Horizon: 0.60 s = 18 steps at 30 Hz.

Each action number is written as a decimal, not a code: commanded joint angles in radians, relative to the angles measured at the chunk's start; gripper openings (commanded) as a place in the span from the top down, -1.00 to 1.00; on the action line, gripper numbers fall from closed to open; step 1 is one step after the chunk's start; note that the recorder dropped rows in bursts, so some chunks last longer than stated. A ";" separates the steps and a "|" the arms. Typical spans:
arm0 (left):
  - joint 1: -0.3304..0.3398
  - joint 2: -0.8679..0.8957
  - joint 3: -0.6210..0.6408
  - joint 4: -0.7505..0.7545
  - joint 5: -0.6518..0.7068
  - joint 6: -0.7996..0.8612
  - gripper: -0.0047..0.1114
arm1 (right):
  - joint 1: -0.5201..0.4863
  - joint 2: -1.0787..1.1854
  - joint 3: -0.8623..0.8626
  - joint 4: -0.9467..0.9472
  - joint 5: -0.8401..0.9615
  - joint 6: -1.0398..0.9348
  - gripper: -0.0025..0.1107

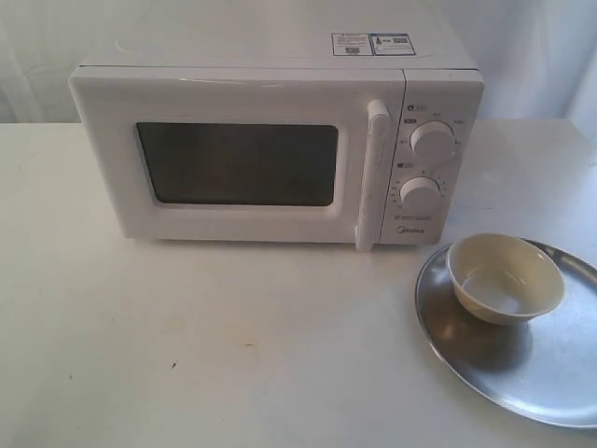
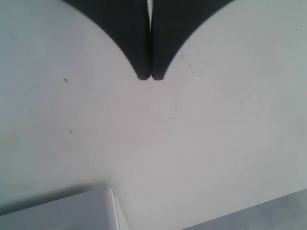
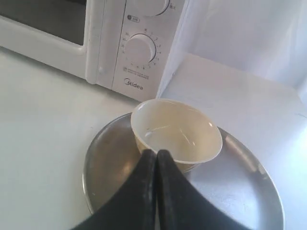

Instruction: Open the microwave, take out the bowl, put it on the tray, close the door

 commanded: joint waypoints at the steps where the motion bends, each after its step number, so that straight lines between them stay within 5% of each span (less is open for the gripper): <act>1: -0.004 -0.003 0.002 -0.004 -0.002 -0.004 0.92 | -0.022 -0.005 0.004 0.003 -0.006 -0.030 0.96; 18: -0.004 -0.003 0.002 -0.004 -0.002 -0.004 0.92 | -0.202 -0.005 0.004 -0.104 0.003 0.263 0.96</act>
